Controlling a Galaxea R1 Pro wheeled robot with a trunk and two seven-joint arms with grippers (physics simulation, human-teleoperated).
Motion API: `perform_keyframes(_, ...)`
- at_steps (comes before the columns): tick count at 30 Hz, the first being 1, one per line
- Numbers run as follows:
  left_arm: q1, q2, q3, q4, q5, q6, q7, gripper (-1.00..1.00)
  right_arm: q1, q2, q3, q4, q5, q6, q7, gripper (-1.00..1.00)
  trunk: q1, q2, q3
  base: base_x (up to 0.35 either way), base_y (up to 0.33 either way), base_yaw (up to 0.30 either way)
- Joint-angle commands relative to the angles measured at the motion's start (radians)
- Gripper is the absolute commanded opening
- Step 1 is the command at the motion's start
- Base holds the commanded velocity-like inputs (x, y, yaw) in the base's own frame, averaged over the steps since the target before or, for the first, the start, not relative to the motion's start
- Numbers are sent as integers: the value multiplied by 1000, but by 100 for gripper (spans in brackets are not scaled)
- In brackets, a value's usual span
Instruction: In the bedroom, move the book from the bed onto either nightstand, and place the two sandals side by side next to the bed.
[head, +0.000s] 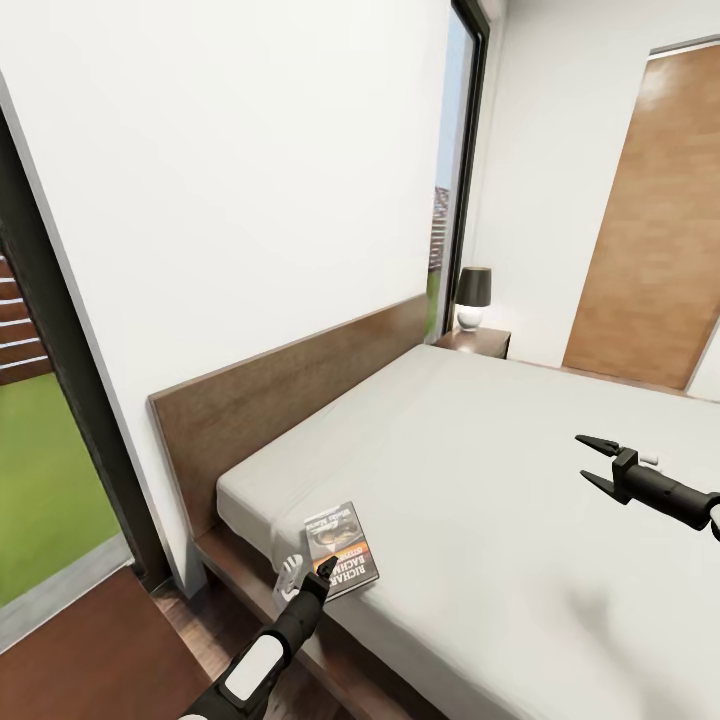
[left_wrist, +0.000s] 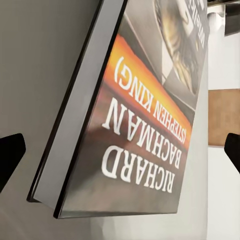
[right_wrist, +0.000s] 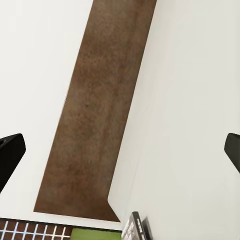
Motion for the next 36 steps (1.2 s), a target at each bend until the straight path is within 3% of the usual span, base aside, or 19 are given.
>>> perform_keyframes(1,-1,0,-1,0,8,5,-3,100,-1,0,-4,0,4,5,4,100,0,0,-1,0,0,0)
perform_keyframes(22,-1,0,-1,-1,10,8,-3,100,-1,0,-4,0,3,5,4,100,0,0,-1,0,0,0)
perform_keyframes(23,-1,0,-1,-1,10,8,-3,-100,-1,0,-4,0,3,5,4,100,0,0,-1,0,0,0)
perform_keyframes(36,-1,0,-1,-1,11,7,-10,-100,-1,0,-4,0,3,5,4,100,0,0,-1,0,0,0)
